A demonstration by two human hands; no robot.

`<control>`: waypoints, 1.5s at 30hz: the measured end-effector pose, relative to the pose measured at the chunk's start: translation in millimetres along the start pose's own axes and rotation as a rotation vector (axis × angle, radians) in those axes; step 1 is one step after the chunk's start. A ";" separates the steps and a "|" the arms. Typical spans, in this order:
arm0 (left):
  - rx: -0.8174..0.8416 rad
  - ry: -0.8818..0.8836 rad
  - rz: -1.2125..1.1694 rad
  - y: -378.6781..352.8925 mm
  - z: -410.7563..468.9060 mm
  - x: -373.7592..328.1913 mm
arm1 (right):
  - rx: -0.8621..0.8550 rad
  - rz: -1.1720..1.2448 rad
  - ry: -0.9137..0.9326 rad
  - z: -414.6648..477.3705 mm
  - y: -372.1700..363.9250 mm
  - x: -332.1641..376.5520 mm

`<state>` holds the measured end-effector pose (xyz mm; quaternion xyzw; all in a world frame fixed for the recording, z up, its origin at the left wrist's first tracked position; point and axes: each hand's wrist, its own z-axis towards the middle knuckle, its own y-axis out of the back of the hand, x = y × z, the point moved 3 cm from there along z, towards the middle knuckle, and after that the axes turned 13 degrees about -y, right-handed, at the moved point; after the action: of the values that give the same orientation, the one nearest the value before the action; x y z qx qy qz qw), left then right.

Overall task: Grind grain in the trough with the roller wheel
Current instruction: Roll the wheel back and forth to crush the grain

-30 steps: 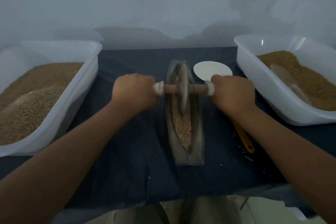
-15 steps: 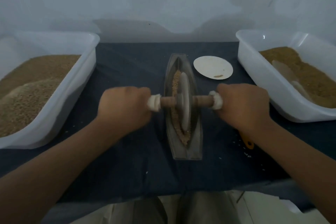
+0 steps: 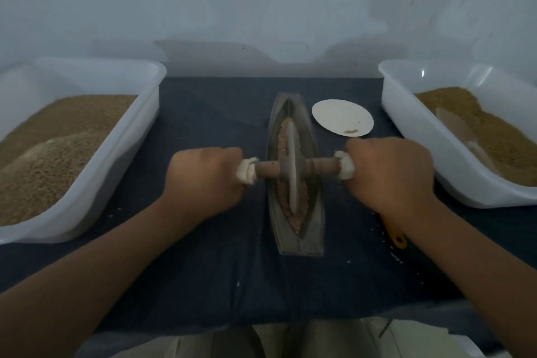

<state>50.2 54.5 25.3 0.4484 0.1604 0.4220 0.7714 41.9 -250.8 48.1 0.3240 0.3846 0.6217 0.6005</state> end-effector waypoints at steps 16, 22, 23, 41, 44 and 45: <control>0.171 0.041 0.114 -0.4 42.8 8.6 | -0.027 0.001 -0.125 18.8 -12.6 0.1; 0.071 0.020 0.073 -3.2 16.1 4.9 | -0.097 0.007 -0.050 7.9 -11.3 -2.5; 0.103 0.048 0.100 -10.8 30.7 11.7 | -0.101 0.010 -0.084 21.4 -14.8 -0.3; 0.075 0.080 0.049 -5.3 13.4 3.8 | -0.118 0.017 -0.003 21.5 -7.0 1.4; 0.209 0.166 0.089 -21.6 69.3 26.9 | -0.088 0.002 -0.155 56.4 -22.9 6.4; 0.241 0.187 0.083 -23.8 86.2 32.4 | -0.078 0.025 -0.177 65.3 -26.0 7.0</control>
<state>135.5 26.6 57.0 0.5030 0.2622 0.4711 0.6755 110.8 -238.4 57.4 0.3588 0.3015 0.6127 0.6364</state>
